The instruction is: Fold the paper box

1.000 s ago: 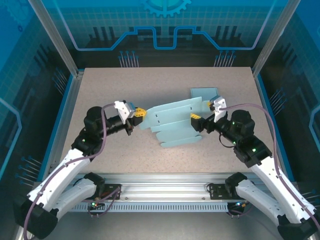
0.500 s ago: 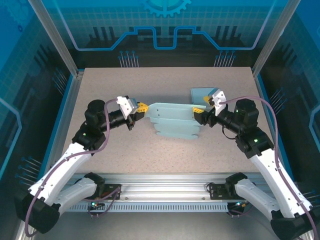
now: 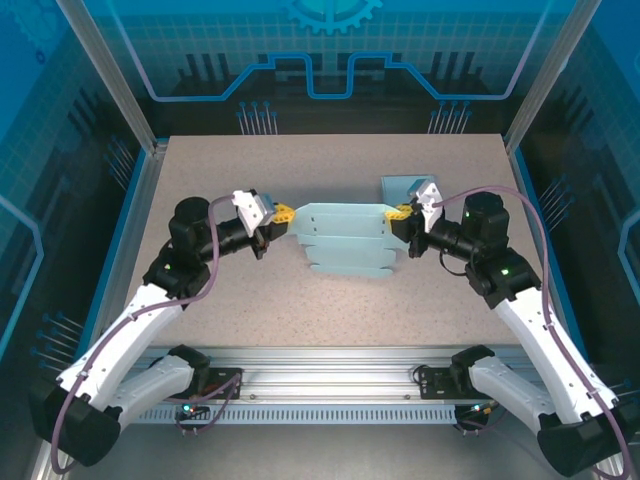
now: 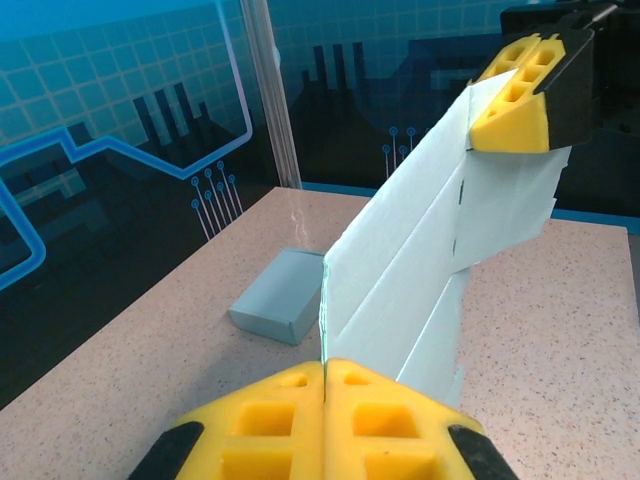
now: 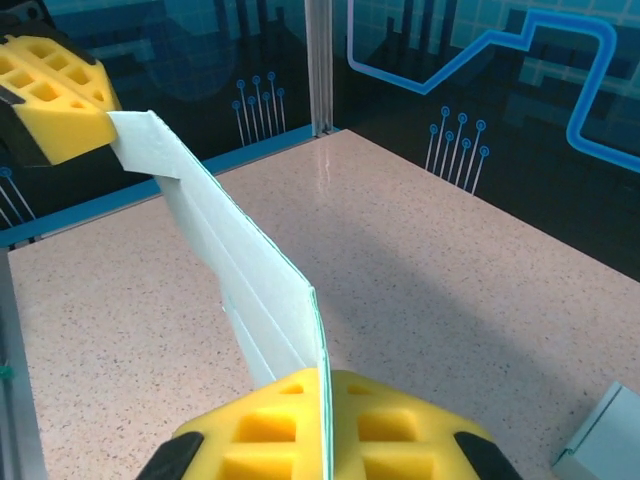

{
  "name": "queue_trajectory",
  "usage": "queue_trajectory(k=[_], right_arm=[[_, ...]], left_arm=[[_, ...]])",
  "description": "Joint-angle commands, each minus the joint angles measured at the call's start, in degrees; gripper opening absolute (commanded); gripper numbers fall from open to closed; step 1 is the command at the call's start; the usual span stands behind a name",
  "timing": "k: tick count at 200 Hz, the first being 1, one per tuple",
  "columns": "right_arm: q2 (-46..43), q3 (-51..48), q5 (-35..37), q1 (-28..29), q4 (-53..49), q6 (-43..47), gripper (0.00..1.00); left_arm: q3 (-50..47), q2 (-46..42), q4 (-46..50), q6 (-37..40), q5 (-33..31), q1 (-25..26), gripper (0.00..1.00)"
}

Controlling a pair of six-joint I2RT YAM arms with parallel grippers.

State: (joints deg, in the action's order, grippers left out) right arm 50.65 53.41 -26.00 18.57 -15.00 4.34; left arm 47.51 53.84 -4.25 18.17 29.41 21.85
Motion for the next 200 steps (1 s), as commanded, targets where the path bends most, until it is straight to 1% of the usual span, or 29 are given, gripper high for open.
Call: queue_trajectory(k=[1,4,8,20,28,41,71,93,101,127,158,172,200], right_arm=[[0.54,0.58,-3.73,-0.55,1.07,-0.03,0.00],[0.58,0.70,-3.82,-0.55,1.03,-0.10,0.00],[0.67,0.65,-4.01,-0.54,1.03,-0.07,0.00],[1.09,0.84,-4.68,-0.57,1.05,0.03,0.00],[1.33,0.92,-5.38,-0.55,0.94,0.15,0.00],[1.77,1.19,-6.54,-0.55,0.64,0.40,0.00],[2.81,1.90,-8.35,-0.37,-0.32,0.93,0.00],[3.30,2.22,-9.60,-0.12,-0.73,1.08,0.00],[3.40,2.37,-9.92,-0.03,-0.73,1.11,0.00],[3.66,2.54,-10.27,0.28,-0.72,0.99,0.00],[4.39,2.84,-10.73,0.57,-1.07,1.20,0.00],[4.87,3.01,-10.80,0.72,-1.17,1.20,0.00],[5.84,3.28,-10.93,1.09,-1.25,1.38,0.00]], left_arm=[[3.58,0.53,3.11,0.62,0.21,-0.07,0.37],[4.03,0.62,3.74,0.82,0.18,-0.05,0.48],[4.69,0.79,4.60,1.16,0.20,-0.08,0.58],[6.94,1.32,7.18,2.38,0.44,-0.12,0.81],[8.55,1.73,8.58,3.08,0.47,-0.09,0.90],[11.24,2.35,10.37,4.63,1.02,-0.05,0.95],[18.67,5.17,17.14,10.06,4.11,-0.13,0.96],[25.03,9.10,25.85,15.28,6.80,0.10,0.91],[26.77,10.62,28.10,16.96,6.81,0.44,0.89],[29.02,14.47,31.25,21.32,3.29,2.36,0.86],[31.43,18.29,35.31,27.15,-2.87,6.34,0.85],[33.04,20.20,37.17,28.43,-5.02,7.37,0.79],[35.31,22.72,38.69,28.91,-6.66,7.66,0.69]])
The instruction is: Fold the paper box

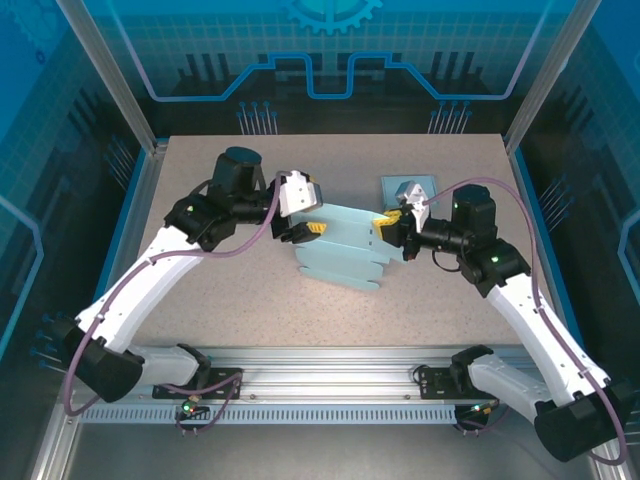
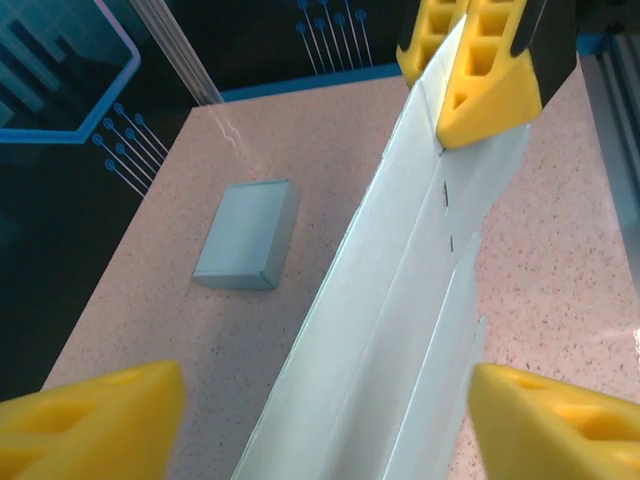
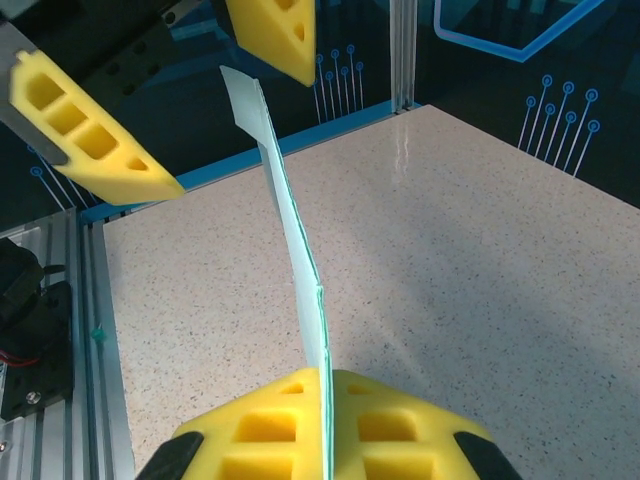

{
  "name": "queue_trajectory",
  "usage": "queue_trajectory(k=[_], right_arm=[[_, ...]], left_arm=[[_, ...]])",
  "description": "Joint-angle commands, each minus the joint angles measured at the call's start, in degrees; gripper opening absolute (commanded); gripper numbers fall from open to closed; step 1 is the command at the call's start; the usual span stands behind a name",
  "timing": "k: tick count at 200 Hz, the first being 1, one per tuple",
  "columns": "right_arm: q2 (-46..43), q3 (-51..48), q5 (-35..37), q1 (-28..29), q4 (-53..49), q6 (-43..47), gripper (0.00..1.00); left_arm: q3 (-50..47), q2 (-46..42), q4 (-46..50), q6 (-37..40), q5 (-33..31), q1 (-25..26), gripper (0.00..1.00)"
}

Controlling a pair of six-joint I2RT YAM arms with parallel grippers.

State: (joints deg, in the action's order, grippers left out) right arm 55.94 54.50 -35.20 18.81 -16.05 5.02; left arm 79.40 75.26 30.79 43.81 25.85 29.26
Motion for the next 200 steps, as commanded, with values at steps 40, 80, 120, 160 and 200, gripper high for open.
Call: queue_trajectory(k=[40,80,120,160,200], right_arm=[[1.27,2.28,-1.79,0.99,-0.21,1.13,0.00],[1.88,2.40,-1.73,1.13,0.05,1.14,0.00],[2.68,2.78,-1.75,1.32,0.02,1.06,0.00],[2.47,2.56,-1.07,1.35,-0.38,1.14,0.00],[1.16,2.52,-0.87,1.47,-0.38,-0.02,0.00]], left_arm=[[4.14,2.38,4.86,4.41,-5.60,0.34,0.47],[4.64,3.28,7.61,5.81,-7.48,0.86,0.49],[7.71,6.30,11.63,6.82,-10.60,1.94,0.32],[7.93,5.67,10.53,6.54,-11.19,2.11,0.25],[8.12,2.81,10.54,4.77,-10.46,2.28,0.12]])
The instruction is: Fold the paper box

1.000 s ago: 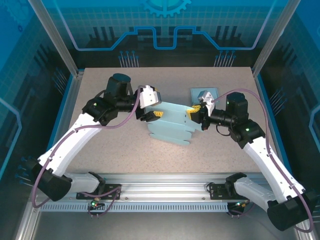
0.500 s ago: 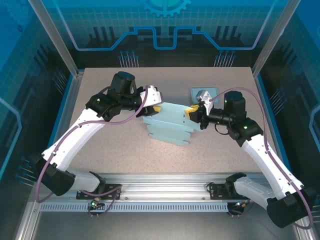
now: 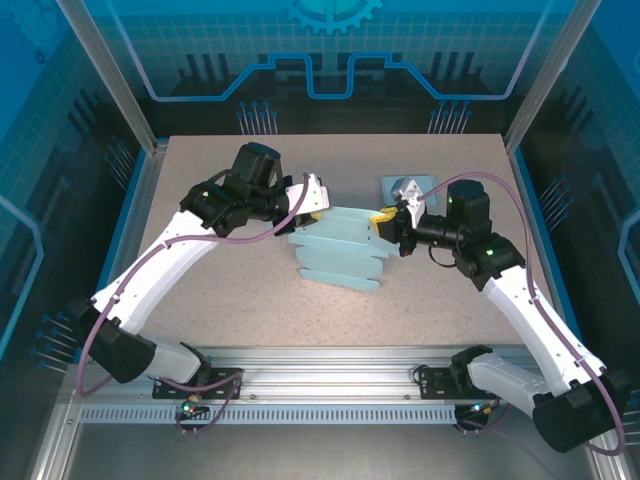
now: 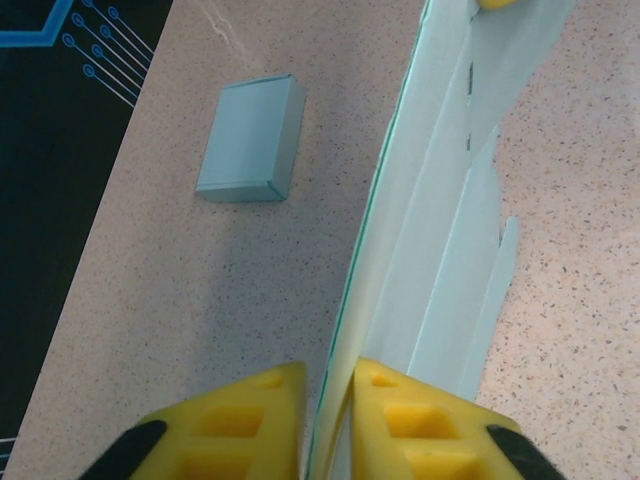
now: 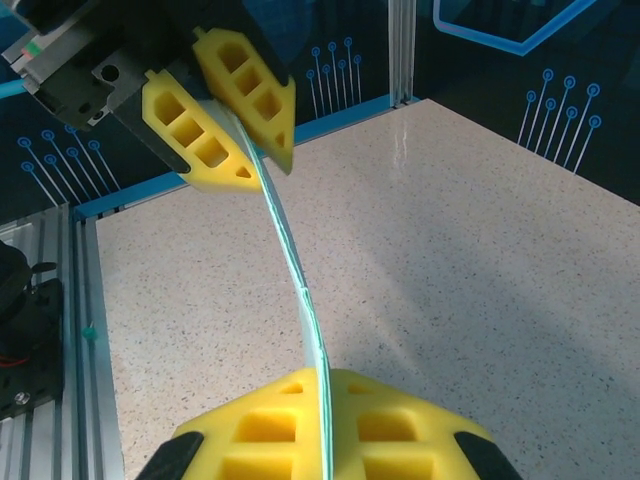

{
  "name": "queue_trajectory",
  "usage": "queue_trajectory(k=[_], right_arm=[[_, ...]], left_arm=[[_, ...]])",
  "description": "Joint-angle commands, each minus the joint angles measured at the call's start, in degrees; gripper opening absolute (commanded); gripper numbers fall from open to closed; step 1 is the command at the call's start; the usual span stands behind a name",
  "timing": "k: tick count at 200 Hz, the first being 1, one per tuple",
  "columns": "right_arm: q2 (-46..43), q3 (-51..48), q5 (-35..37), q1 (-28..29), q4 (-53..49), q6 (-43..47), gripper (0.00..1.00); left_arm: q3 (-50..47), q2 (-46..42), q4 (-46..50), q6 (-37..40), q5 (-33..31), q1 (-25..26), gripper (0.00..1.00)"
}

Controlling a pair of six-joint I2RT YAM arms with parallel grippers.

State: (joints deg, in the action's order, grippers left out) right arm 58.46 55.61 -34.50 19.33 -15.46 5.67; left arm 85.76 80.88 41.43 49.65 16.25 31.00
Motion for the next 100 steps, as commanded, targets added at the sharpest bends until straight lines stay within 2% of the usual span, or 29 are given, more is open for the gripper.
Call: queue_trajectory(k=[1,21,39,53,71,100], right_arm=[[-1.39,1.41,-1.55,0.91,-0.97,-0.71,0.00],[-2.60,1.58,-1.25,1.28,-1.40,-2.44,0.05],[-3.44,3.10,1.45,2.03,-4.20,-4.71,0.20],[-3.56,5.36,4.83,2.71,-7.78,-7.01,0.43],[-3.18,8.08,9.60,2.68,-11.67,-10.23,0.63],[-3.34,10.57,12.50,2.62,-13.89,-13.93,0.85]], left_arm=[[1.77,-2.91,-0.11,-1.10,-0.87,0.54,0.11],[2.20,-4.52,1.96,-2.55,-0.94,1.37,0.06],[2.72,-6.05,4.90,-3.64,-1.04,2.46,0.03],[2.97,-7.31,7.48,-4.41,-0.94,3.07,0.00],[3.06,-8.74,10.49,-5.01,-0.56,3.62,0.00],[5.19,-8.97,15.94,-6.20,-1.17,3.65,0.00]])
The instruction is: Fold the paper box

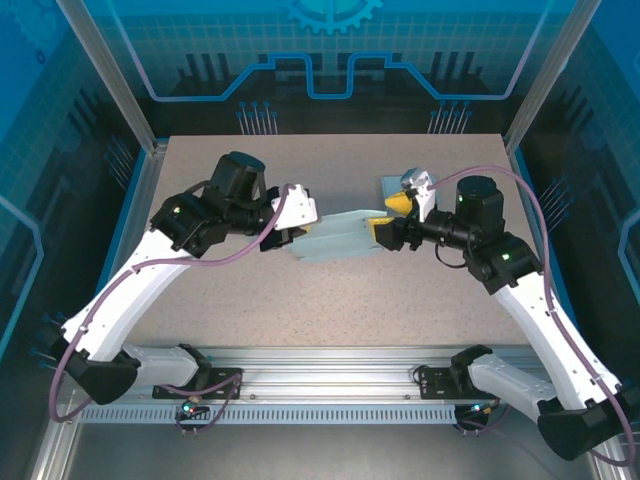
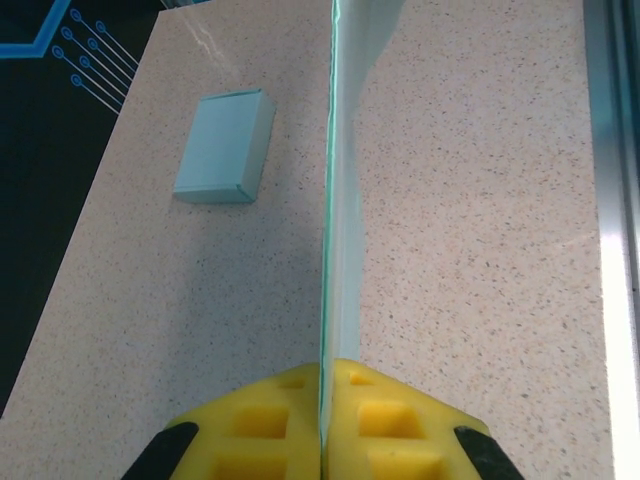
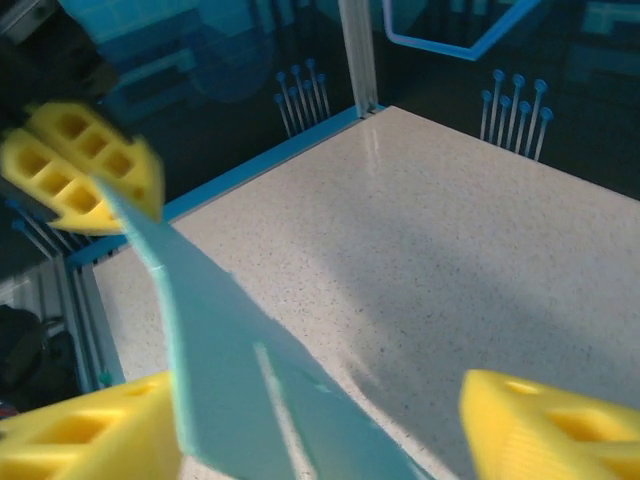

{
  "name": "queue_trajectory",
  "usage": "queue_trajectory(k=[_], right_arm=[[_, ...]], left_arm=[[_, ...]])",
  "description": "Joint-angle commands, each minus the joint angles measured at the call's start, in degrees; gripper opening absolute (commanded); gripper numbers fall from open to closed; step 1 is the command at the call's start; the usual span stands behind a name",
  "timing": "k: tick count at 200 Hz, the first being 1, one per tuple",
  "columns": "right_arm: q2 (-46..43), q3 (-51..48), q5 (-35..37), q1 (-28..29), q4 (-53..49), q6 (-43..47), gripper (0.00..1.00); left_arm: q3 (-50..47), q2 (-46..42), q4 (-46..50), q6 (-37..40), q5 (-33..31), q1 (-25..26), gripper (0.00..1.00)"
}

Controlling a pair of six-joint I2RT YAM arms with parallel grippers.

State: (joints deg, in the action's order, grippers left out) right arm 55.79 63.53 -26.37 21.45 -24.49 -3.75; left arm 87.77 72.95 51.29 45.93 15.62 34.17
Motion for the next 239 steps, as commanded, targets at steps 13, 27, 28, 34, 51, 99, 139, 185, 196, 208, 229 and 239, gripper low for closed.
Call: queue_trajectory(k=[13,27,28,34,51,99,139,185,196,208,229,239], right_arm=[[-0.77,3.56,5.11,0.44,-4.95,-5.99,0.93],[-0.77,4.68,6.57,0.36,-5.28,-7.54,1.00],[-0.77,4.77,6.72,0.35,-5.34,-7.61,1.00],[-0.69,5.23,7.51,0.35,-5.57,-8.05,1.00],[-0.31,6.11,11.72,0.20,-6.61,-9.30,1.00],[0.94,5.74,23.86,-1.12,-9.86,-12.15,1.00],[2.38,4.67,25.22,-1.68,-9.64,-12.16,1.00],[2.83,1.75,25.84,-1.77,-7.84,-11.94,1.00],[2.90,0.72,26.07,-1.84,-7.36,-12.24,1.00],[3.16,-0.19,26.10,-1.86,-6.87,-12.49,1.00],[4.01,-1.48,26.24,-1.98,-6.28,-13.28,1.00],[4.44,-2.32,25.93,-2.05,-5.68,-13.93,1.00]], left_arm=[[5.36,0.16,9.02,-3.13,-0.85,0.50,0.00],[8.12,2.34,12.32,-3.50,-1.50,0.50,0.00],[8.30,2.53,12.55,-3.53,-1.52,0.52,0.00],[9.20,3.54,13.48,-3.76,-2.08,0.39,0.00],[10.39,6.92,15.24,-3.22,-3.84,0.08,0.00],[14.77,18.07,16.53,-3.20,-1.14,-4.39,0.00],[19.92,27.49,9.99,-4.19,-5.59,-7.65,0.00],[18.95,33.67,-3.28,-3.75,-12.42,-8.60,0.00],[14.83,32.93,-8.34,-3.31,-12.37,-8.51,0.00],[8.52,30.96,-16.19,-3.40,-12.23,-8.52,0.00],[-2.48,26.46,-29.62,-3.07,-12.26,-8.21,0.00],[-6.60,24.61,-34.26,-2.70,-12.72,-7.85,0.00]])
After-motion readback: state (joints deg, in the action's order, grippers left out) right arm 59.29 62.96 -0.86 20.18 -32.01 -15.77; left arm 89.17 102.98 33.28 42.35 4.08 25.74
